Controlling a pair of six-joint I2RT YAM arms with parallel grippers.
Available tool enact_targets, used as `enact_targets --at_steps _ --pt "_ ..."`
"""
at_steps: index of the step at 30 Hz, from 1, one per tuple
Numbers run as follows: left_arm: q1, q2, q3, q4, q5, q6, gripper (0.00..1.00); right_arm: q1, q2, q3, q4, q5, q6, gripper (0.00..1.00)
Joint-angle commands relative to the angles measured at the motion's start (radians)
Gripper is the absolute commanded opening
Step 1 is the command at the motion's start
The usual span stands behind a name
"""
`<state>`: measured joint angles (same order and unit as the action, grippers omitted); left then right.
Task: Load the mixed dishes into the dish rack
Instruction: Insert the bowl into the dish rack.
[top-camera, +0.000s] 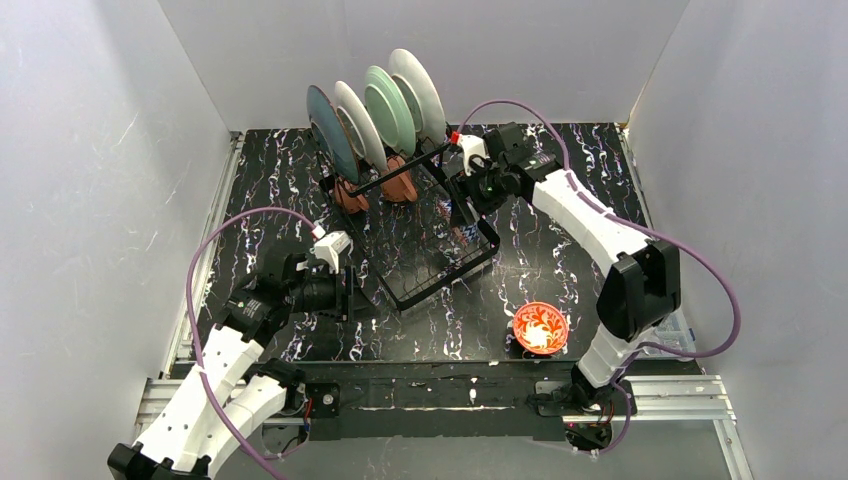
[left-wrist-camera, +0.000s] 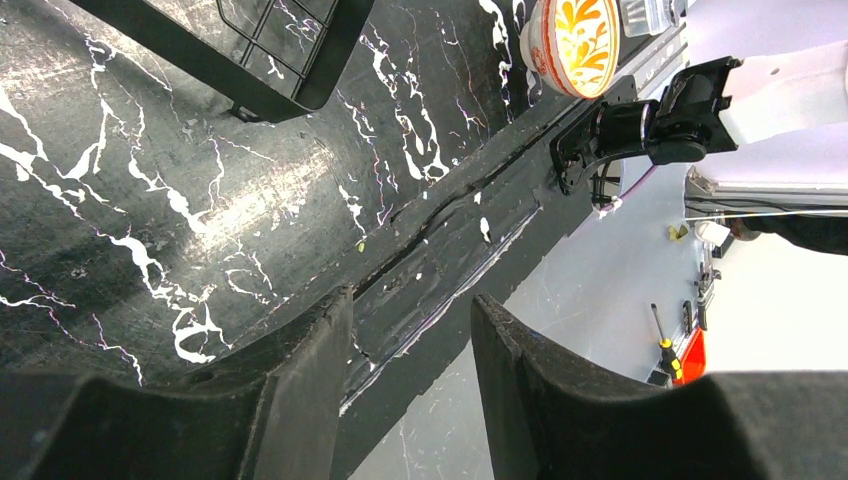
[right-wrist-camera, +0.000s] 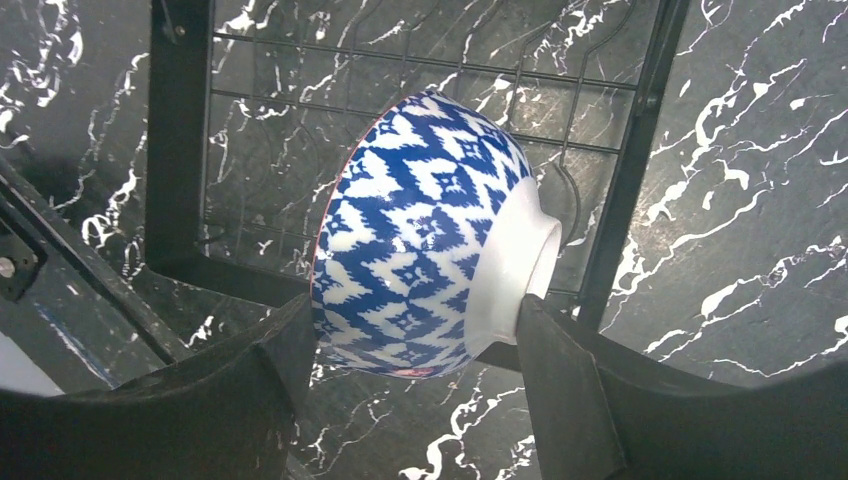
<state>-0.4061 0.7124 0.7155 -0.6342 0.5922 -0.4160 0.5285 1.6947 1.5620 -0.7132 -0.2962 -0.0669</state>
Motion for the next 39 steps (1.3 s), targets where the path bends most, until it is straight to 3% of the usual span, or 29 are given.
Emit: enact_targets --at_steps 1,17,39 --pt "-0.008 0.0 -0.005 0.007 0.027 0.004 0.45 -0.017 0.034 0.077 -0.016 -0.033 -0.075 0.29" --pt "-0.016 -0.007 -0.007 0.008 0.017 0.002 0.45 -0.042 0.138 0.081 -0.006 -0.11 -0.097 0.27" --pt "-0.016 0.002 -0.01 0.008 0.012 0.0 0.45 -0.044 0.192 0.024 0.024 -0.191 -0.097 0.31"
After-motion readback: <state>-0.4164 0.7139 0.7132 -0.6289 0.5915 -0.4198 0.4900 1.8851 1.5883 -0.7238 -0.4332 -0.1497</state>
